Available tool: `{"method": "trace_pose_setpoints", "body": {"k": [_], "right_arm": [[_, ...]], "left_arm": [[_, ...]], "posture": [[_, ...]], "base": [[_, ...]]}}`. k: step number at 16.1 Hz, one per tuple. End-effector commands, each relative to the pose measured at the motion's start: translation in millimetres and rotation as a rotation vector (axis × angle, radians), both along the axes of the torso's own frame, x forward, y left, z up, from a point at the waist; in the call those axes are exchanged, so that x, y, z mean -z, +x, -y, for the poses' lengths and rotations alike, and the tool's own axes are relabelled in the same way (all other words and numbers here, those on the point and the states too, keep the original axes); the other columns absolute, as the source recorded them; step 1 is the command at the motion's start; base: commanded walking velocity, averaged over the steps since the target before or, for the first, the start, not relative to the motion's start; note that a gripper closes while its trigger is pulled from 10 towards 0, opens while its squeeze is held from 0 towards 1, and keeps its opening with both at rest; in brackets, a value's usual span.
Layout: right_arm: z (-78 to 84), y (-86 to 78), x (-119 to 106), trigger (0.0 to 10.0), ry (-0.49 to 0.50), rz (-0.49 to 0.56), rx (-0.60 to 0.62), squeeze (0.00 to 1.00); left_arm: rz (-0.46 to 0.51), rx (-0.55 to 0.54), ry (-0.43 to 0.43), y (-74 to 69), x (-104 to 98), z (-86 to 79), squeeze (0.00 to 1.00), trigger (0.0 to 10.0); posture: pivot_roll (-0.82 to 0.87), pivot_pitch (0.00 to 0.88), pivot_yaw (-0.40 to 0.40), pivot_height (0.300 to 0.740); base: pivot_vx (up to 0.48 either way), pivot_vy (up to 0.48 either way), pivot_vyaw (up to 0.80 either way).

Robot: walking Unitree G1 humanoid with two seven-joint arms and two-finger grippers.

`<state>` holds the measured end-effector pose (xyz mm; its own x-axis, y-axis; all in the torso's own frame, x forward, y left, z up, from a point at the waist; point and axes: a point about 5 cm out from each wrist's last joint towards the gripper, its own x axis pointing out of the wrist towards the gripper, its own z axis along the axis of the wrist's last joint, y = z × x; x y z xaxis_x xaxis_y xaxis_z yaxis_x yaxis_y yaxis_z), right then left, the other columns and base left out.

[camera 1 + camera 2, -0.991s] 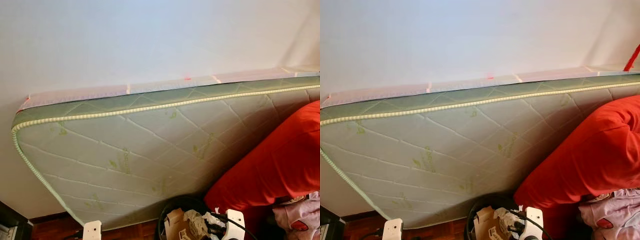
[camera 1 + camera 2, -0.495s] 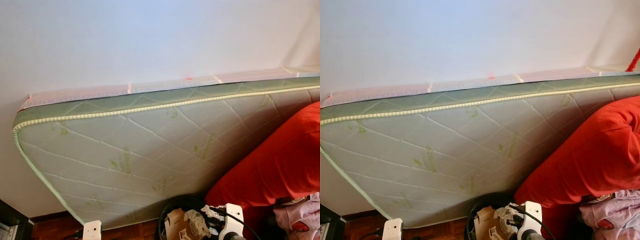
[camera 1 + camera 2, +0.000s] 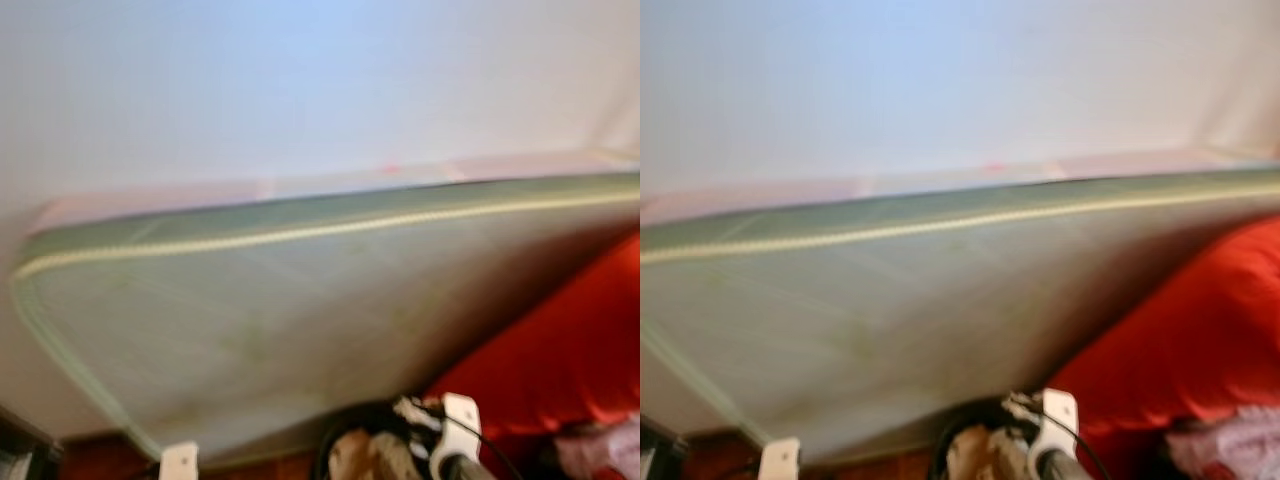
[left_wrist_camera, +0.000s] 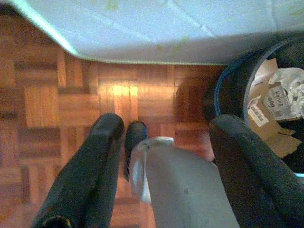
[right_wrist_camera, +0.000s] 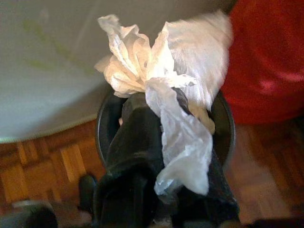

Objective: Clean up the room

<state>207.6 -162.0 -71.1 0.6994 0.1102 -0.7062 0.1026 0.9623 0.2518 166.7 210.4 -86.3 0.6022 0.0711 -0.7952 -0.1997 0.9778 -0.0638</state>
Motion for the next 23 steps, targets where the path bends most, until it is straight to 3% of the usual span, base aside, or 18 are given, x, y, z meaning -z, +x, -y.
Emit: {"method": "trace_pose_setpoints", "body": {"k": [1,5,10,15,16,18,20,22,23], "right_arm": [[9.2,-3.4,1.0,10.0,-0.017,-0.003,0.015,0.0],[8.2,0.6,-1.4,10.0,-0.015,0.013,-0.013,0.0],[18.1,-1.2,-2.2,10.0,-0.01,0.011,-0.084,0.0],[25.3,-5.7,-1.9,10.0,-0.015,0.036,-0.073,0.0],[25.5,-6.6,-1.4,10.0,-0.013,0.034,-0.069,0.0],[21.1,-7.1,0.5,10.0,0.009,0.016,-0.008,0.0],[13.6,-5.2,0.5,10.0,-0.027,0.016,-0.04,0.0],[-1.9,8.5,-5.0,10.0,-0.011,0.029,-0.031,0.0],[-1.2,14.2,-8.1,10.0,0.031,0.041,0.051,0.0]], "left_arm": [[0.001,0.015,-0.016,0.0,1.3,7.9,0.0,10.0],[0.02,0.019,-0.025,1.0,0.4,8.1,0.0,10.0],[0.1,0.027,-0.018,4.2,-3.6,8.2,0.0,10.0],[0.146,0.026,-0.021,4.7,-5.6,8.5,0.0,10.0],[0.142,0.066,-0.01,4.6,-5.6,8.8,0.0,10.0],[0.136,0.088,-0.003,3.6,-5.2,8.9,0.0,10.0],[0.135,0.093,0.004,3.2,-5.1,8.4,0.0,10.0],[0.137,0.107,0.009,3.4,-5.4,8.2,0.0,10.0],[0.141,0.102,0.008,3.3,-5.6,7.7,0.0,10.0]], "posture": [[0.12,0.01,-0.086,0.74],[0.12,0.016,-0.084,0.74],[0.12,0.034,-0.088,0.74],[0.13,0.043,-0.089,0.74],[0.13,0.052,-0.088,0.74],[0.13,0.061,-0.084,0.74],[0.13,0.064,-0.082,0.74],[0.14,0.066,-0.083,0.74],[0.14,0.066,-0.081,0.74]], "base": [[0.0,0.0,0.0],[0.0,0.0,0.0],[0.0,0.0,0.0],[0.0,0.0,0.0],[0.0,0.0,0.0],[0.0,0.0,0.0],[0.0,0.0,0.0],[0.0,0.0,0.0],[0.0,0.0,0.0]]}}
